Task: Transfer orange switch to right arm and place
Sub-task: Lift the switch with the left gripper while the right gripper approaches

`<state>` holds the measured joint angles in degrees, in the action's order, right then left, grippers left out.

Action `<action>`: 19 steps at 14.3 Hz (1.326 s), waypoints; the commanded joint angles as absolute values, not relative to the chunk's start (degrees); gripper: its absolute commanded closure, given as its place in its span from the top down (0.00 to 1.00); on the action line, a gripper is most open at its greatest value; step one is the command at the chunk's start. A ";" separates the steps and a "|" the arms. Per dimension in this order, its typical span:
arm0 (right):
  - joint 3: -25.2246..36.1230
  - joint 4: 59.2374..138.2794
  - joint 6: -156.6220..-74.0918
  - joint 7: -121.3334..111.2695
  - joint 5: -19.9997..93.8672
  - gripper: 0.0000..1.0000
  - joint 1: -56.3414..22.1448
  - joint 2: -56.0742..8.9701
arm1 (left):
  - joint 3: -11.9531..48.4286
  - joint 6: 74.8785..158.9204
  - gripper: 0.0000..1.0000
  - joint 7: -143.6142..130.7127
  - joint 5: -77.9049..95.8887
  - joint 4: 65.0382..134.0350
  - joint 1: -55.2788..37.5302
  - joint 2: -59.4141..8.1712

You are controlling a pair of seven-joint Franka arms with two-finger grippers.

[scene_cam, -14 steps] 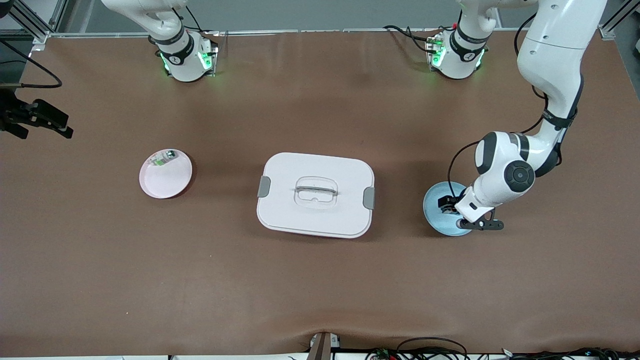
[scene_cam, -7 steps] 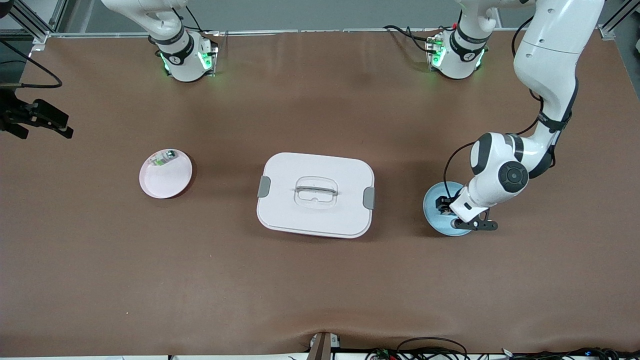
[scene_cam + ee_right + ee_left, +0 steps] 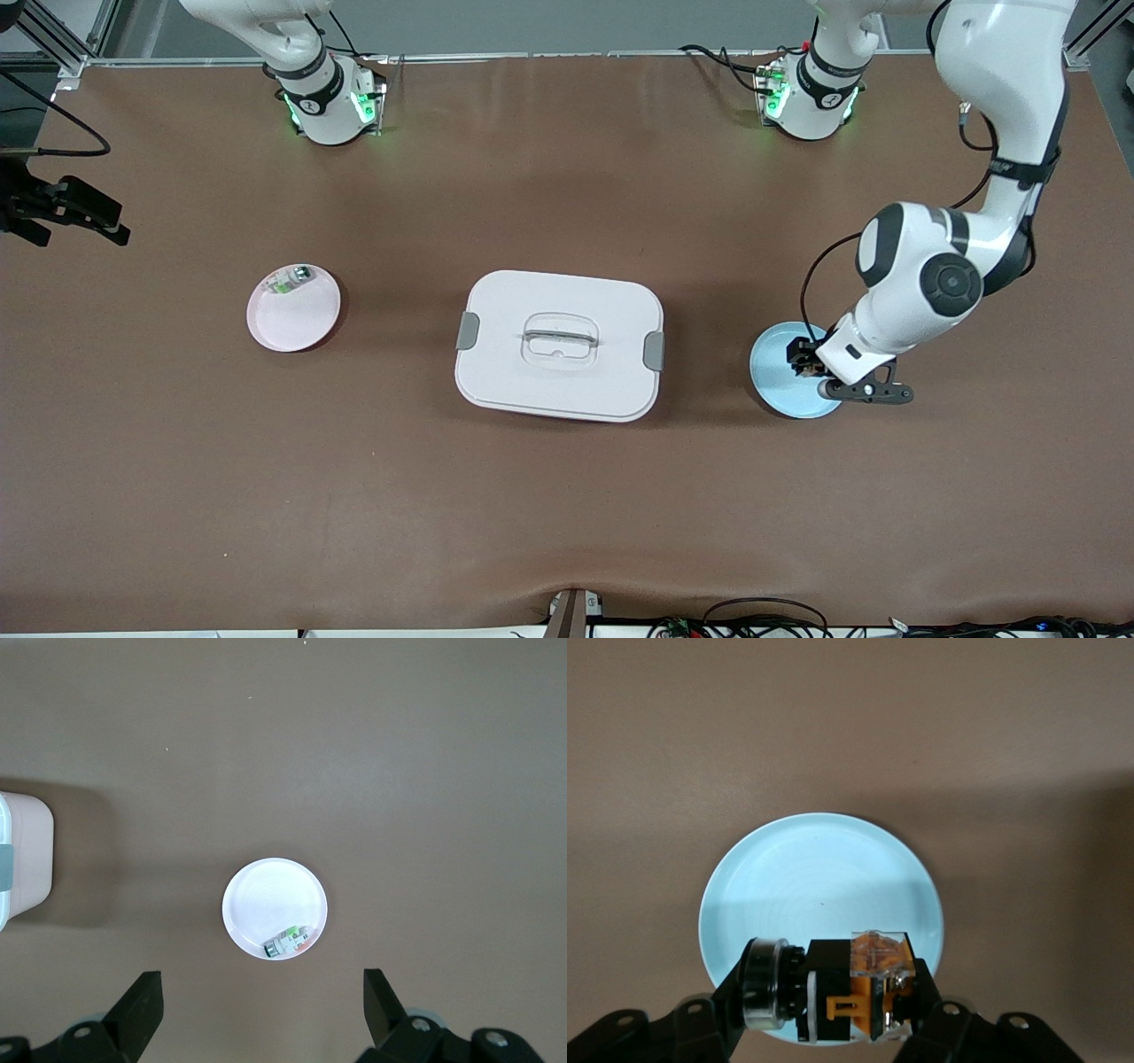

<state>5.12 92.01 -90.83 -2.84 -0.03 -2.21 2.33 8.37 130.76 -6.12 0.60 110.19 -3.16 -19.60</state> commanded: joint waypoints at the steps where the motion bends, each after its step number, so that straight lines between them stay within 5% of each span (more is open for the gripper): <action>1: 5.36 90.35 -89.91 -2.46 -0.26 1.00 -2.64 1.58 | 9.49 123.52 0.00 -8.34 4.38 106.37 -3.08 -16.53; 7: 5.36 89.56 -89.83 -2.46 -0.18 1.00 -2.72 1.14 | 14.41 108.03 0.00 -22.64 8.95 92.56 -3.34 -16.79; 14: 5.27 90.17 -86.40 -2.37 0.00 1.00 -4.74 0.97 | 25.13 107.75 0.00 -50.67 15.11 84.48 -5.35 -18.89; 19: 5.10 88.86 -80.33 -1.94 0.52 1.00 -13.08 1.41 | 25.49 109.59 0.00 -66.60 19.06 78.58 -12.21 -21.88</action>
<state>4.70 90.40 -82.26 -2.71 0.19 -9.70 1.42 25.42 109.42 -62.39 17.05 82.04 -10.45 -19.59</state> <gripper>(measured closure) 0.000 0.278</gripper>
